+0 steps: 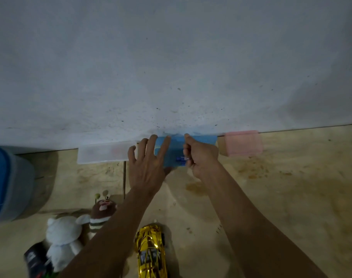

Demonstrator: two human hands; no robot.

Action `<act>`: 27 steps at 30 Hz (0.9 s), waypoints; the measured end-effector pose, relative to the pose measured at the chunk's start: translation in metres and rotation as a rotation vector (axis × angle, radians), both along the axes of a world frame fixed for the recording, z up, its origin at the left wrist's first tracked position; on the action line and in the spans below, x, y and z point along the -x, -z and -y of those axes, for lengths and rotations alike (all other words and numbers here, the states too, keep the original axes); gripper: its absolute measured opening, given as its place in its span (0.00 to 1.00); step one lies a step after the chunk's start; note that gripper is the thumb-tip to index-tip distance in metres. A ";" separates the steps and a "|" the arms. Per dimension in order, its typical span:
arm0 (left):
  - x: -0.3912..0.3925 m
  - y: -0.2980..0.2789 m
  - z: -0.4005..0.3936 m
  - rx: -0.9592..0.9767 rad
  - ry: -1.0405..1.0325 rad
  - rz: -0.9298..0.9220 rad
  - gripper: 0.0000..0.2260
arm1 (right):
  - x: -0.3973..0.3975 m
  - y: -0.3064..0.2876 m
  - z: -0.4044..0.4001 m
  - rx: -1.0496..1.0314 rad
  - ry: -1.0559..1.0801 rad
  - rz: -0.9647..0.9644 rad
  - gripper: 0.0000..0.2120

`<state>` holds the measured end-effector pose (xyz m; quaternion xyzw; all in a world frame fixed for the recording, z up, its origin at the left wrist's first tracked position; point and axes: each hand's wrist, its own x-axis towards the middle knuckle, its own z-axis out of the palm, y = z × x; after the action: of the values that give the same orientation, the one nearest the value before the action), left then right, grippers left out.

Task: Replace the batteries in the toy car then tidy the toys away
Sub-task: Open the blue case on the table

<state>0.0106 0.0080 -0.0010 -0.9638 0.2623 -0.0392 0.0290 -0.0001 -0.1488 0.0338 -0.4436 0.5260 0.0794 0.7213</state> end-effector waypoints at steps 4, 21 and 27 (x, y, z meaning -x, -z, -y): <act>-0.004 -0.005 0.004 -0.012 -0.033 -0.037 0.46 | 0.007 0.003 0.021 0.194 -0.140 0.096 0.06; -0.013 0.002 -0.003 -0.055 0.021 -0.004 0.48 | 0.042 0.111 -0.005 1.885 -0.976 0.470 0.15; -0.012 0.001 -0.001 -0.071 0.001 -0.015 0.47 | 0.037 0.109 -0.005 1.869 -0.996 0.428 0.17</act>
<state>0.0230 0.0091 -0.0024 -0.9623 0.2640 -0.0226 0.0610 -0.0372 -0.1436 -0.0752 -0.9871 0.0016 -0.1482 0.0607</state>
